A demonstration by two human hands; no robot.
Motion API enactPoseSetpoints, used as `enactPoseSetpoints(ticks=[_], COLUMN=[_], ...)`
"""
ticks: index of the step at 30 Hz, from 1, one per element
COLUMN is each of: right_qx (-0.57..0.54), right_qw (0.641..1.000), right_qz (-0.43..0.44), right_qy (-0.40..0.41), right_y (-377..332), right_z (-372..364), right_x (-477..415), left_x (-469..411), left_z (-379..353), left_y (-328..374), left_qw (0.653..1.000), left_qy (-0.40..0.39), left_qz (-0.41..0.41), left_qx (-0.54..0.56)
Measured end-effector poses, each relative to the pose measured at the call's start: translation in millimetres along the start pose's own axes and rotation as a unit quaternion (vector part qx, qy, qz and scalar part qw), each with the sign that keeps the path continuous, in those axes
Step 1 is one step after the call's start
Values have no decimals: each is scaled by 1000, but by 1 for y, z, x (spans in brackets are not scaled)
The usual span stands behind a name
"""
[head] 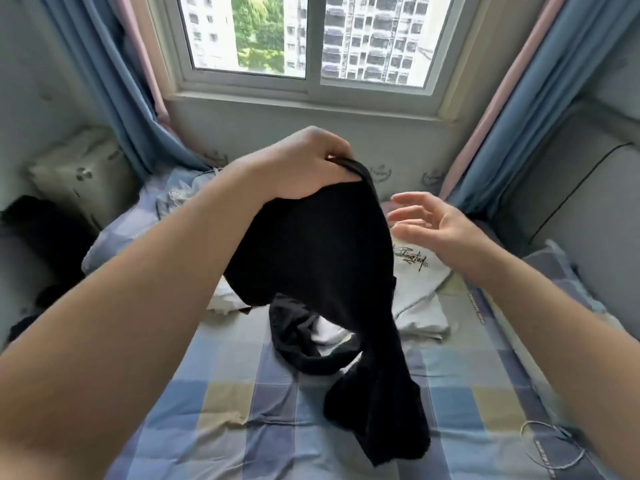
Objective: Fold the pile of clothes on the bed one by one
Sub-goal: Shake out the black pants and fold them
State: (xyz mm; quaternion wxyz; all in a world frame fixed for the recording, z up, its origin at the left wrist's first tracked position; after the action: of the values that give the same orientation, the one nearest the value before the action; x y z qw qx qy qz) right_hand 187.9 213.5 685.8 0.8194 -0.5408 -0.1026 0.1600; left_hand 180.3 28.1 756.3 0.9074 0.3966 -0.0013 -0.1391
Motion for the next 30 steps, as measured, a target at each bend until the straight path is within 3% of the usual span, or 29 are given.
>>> enactPoseSetpoints(ticks=[4,8,12,16,18,22,25,28,30], right_qx=[-19,-36,-20,-161,-209,-257,-281,-286,-295], right_qw=[996,998,997,985,977,966,959,954,950], right_qz=[-23,-53,-67,-38,-20,-1,-19,-54,-74], right_qy=[-82,-24,-27,-40,-34,3,41,66,76], right_y=[0,29,40,11,-4,-25,-23,-12,-3], right_z=[-57,-62,-48,-36,-24,7,28,34,35], right_x=[12,15,21,23,22,17,12,12,14], left_x=[0,0,-1,-1,1,23,46,66,71], left_z=[-14,17,58,72,59,7,-38,-122,-162], left_y=[56,81,61,19,5,13,-4,-43,-44], left_qw=[992,983,969,950,946,982,985,976,969], left_qy=[-45,23,91,144,134,152,172,-25,-94], left_qz=[-42,-65,-40,-1,13,-42,10,170,161], left_qx=[-112,-171,-228,-279,-295,-101,13,135,165])
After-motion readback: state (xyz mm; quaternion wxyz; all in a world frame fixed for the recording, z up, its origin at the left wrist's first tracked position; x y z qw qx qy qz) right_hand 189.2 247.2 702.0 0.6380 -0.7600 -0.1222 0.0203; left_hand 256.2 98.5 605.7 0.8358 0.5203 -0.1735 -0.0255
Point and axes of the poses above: each hand's wrist, its own x-axis away from the middle knuckle, its own z-axis out of the back of the hand, y = z × x, the point moved 10 cm from there along -x, towards the middle knuckle, and after that the axes turned 1 degree about y, right-handed, at the moved point
